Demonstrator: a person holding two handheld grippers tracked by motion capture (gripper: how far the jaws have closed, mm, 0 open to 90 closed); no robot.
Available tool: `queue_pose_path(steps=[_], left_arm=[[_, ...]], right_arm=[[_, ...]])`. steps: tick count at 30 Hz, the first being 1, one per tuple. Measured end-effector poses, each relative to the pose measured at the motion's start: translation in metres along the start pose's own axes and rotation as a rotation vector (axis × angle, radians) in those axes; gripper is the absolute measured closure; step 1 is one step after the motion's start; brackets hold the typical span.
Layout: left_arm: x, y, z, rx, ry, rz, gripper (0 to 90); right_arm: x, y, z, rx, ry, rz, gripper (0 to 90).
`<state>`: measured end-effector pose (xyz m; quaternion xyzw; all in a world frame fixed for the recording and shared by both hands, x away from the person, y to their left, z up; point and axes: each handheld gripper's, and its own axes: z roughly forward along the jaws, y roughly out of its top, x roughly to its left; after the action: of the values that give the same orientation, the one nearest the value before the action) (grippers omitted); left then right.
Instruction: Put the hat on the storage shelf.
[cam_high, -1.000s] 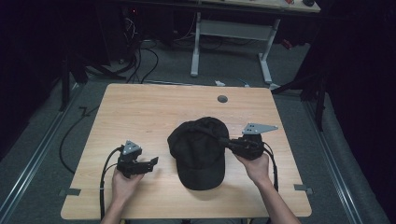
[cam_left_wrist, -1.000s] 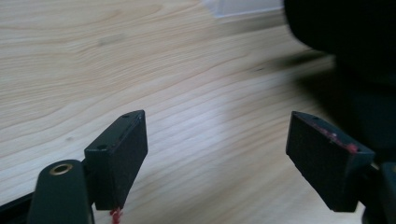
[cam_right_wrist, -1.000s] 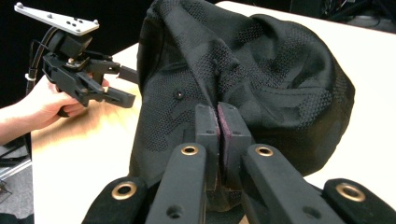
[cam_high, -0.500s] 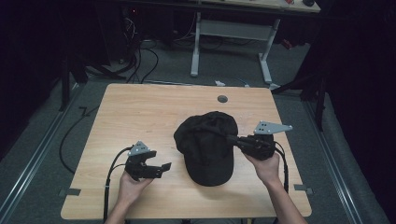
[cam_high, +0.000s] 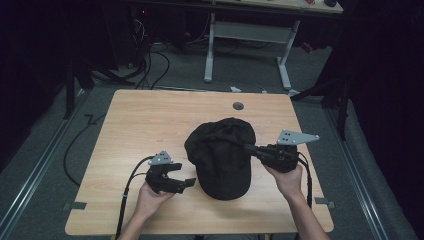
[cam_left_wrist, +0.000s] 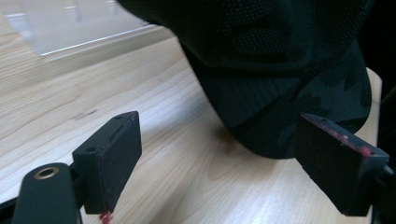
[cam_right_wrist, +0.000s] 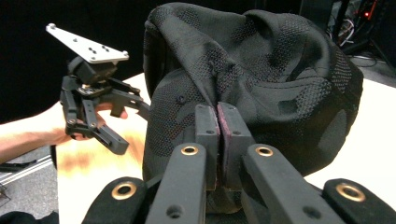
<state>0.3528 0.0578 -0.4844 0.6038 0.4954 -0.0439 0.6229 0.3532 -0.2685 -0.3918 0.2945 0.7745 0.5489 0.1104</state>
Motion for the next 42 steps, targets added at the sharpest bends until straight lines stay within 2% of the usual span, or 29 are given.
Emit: queue_pose_path(steps=[3, 6, 10, 12, 16, 21, 23, 27, 28, 31, 32, 35, 42], left_arm=[[-0.002, 0.000, 0.003, 0.008, -0.013, -0.003, 16.9], [-0.008, -0.001, 0.010, 0.025, -0.017, 0.027, 17.4], [-0.009, 0.000, 0.016, 0.041, -0.032, 0.014, 18.4], [-0.009, 0.000, 0.019, 0.050, -0.044, -0.008, 19.1], [-0.009, -0.001, 0.020, 0.063, -0.064, -0.010, 20.8], [-0.014, 0.000, 0.017, 0.056, -0.108, -0.008, 28.0], [-0.016, 0.001, 0.016, 0.061, -0.111, -0.001, 30.4], [-0.017, 0.002, 0.013, 0.056, -0.111, 0.014, 35.5], [-0.018, 0.002, 0.011, 0.052, -0.114, 0.019, 37.2], [-0.020, 0.003, 0.008, 0.046, -0.120, 0.025, 40.0], [-0.021, 0.003, 0.006, 0.041, -0.120, 0.037, 42.2], [-0.021, 0.004, 0.006, 0.042, -0.106, 0.042, 46.3], [-0.022, 0.007, 0.001, 0.046, -0.122, 0.024, 55.7]], right_arm=[[0.001, 0.000, -0.001, -0.004, 0.007, -0.001, 88.4], [0.001, 0.000, -0.001, -0.013, 0.022, -0.007, 88.4], [0.001, 0.000, -0.002, -0.027, 0.036, -0.007, 88.4], [0.001, 0.000, -0.003, -0.035, 0.044, -0.008, 88.4], [0.002, 0.000, -0.004, -0.040, 0.059, -0.009, 88.4], [0.002, 0.000, -0.002, -0.046, 0.077, -0.015, 88.4], [0.002, -0.001, 0.000, -0.049, 0.081, -0.014, 88.3], [0.001, -0.001, 0.000, -0.051, 0.069, -0.017, 88.3], [0.000, -0.001, -0.001, -0.049, 0.048, -0.026, 88.3], [0.000, -0.001, -0.001, -0.046, 0.032, -0.033, 88.3], [-0.001, -0.001, 0.000, -0.039, 0.006, -0.046, 88.2], [-0.003, -0.002, 0.001, -0.026, -0.023, -0.054, 88.1], [-0.008, -0.005, 0.006, -0.009, -0.072, -0.062, 87.7]])
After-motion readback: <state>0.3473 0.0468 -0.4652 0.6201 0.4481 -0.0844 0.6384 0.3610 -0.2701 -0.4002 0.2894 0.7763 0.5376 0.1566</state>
